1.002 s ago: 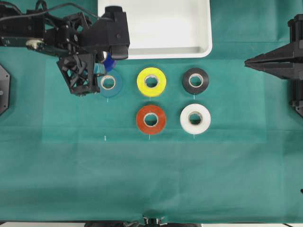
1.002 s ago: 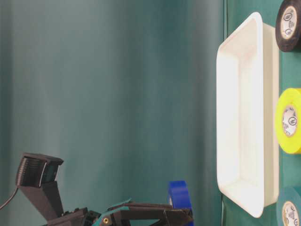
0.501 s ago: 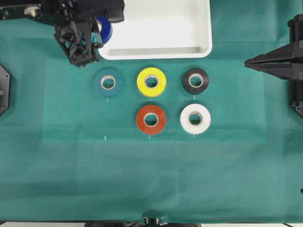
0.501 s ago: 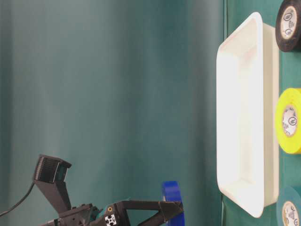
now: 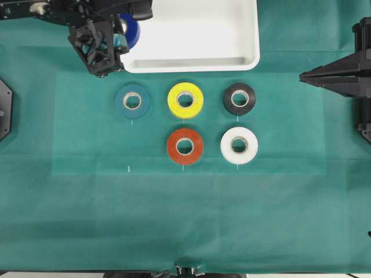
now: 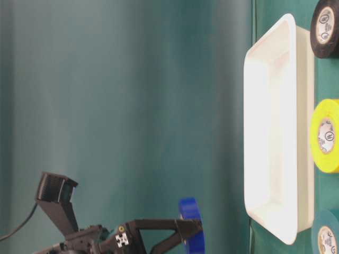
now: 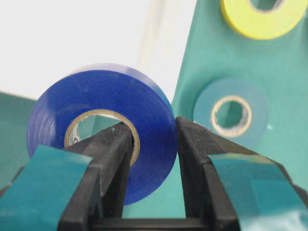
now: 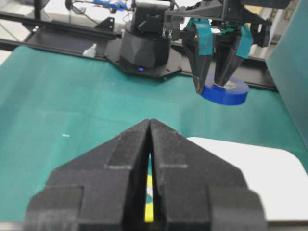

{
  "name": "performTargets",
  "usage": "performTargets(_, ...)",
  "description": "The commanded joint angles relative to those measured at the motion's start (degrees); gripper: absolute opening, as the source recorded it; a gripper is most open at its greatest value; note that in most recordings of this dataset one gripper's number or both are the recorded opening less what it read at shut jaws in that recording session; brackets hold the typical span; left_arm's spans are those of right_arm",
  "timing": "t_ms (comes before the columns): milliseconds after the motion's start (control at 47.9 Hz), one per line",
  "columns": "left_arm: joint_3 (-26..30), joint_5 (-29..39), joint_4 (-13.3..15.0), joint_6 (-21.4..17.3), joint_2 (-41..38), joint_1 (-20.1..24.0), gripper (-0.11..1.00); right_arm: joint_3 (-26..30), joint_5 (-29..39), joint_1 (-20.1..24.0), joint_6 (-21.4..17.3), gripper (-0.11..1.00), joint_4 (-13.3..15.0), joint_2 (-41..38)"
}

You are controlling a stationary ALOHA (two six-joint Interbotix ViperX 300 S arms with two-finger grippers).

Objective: Place the tape from the fixed location into the white case.
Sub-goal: 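Lift the blue roll and carry it toward the white tray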

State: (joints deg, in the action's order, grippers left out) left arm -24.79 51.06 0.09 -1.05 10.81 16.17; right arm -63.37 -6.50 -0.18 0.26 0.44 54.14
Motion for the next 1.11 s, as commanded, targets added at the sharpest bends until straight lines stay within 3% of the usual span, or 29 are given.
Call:
performTargets(0,2.81,-0.88,-0.18,-0.18,-0.26,0.09,0.25,1.85,-0.26,0.0,0.09,0.0,0.0,-0.44)
performTargets(418,14.06,-1.76,-0.09,-4.75,-9.76,0.0,0.25,1.93,0.09,-0.09,0.09,0.0,0.0,-0.35)
performTargets(689,20.92,-1.76,-0.18,-5.27,-16.08,-0.26,0.25,1.93,0.09,-0.09,0.09,0.0,0.09,-0.35)
performTargets(1086,22.15,-1.76,-0.09,-7.38,-17.67,-0.26,0.25,2.11,0.18,-0.09,0.09,0.0,0.09,-0.35)
